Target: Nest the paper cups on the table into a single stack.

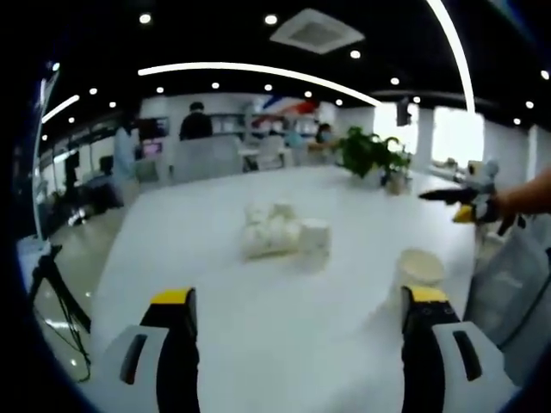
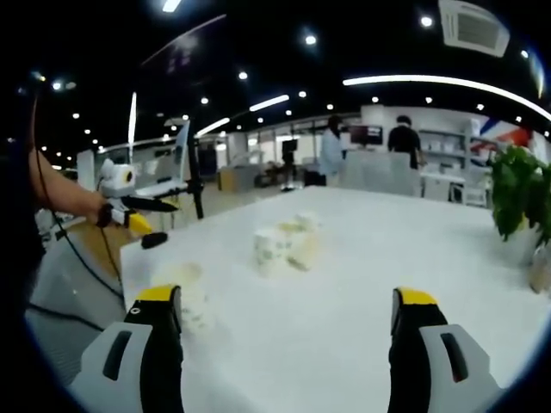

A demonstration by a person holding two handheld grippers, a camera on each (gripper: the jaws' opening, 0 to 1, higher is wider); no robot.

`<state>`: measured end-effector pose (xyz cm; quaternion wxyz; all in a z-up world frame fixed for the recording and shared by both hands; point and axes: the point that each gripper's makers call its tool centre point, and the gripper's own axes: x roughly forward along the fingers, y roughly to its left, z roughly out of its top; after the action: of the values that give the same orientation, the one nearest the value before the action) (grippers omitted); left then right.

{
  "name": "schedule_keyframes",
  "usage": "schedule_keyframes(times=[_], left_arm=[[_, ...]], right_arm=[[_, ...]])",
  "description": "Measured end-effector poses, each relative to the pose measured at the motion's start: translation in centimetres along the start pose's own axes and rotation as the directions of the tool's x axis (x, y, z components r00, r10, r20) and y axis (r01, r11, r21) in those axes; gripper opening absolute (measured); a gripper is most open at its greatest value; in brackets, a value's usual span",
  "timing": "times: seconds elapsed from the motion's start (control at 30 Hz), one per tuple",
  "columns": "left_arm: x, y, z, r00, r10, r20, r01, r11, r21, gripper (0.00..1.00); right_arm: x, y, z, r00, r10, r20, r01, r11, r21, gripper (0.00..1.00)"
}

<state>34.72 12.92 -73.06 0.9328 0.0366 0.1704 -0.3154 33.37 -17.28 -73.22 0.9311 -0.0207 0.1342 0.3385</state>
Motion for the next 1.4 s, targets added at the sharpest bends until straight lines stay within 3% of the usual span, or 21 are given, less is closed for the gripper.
schedule_keyframes(times=[0.27, 0.7, 0.93, 1.07, 1.4], left_arm=[[0.8, -0.3, 0.9, 1.000, -0.003, 0.020, 0.003, 0.999, 0.036, 0.98], [3.5, -1.4, 0.5, 0.999, -0.039, -0.022, 0.040, 0.998, 0.049, 0.97], [6.1, -1.5, 0.0, 0.998, -0.059, -0.039, 0.062, 0.994, 0.091, 0.89], [7.6, -1.6, -0.3, 0.996, -0.082, -0.044, 0.084, 0.994, 0.065, 0.85], [11.0, -2.7, -0.8, 0.991, -0.115, -0.068, 0.119, 0.991, 0.058, 0.84]], right_arm=[[0.0, 0.0, -0.1, 1.000, 0.001, 0.000, -0.001, 1.000, 0.005, 1.00], [-0.3, -0.1, -0.7, 1.000, -0.006, -0.001, 0.006, 1.000, 0.021, 1.00], [-0.5, -0.3, -1.0, 1.000, -0.014, -0.006, 0.014, 0.999, 0.031, 1.00], [-0.6, -0.4, -1.1, 1.000, -0.016, -0.007, 0.016, 0.999, 0.033, 1.00], [-1.0, -0.7, -2.3, 0.999, -0.027, -0.032, 0.029, 0.998, 0.050, 1.00]])
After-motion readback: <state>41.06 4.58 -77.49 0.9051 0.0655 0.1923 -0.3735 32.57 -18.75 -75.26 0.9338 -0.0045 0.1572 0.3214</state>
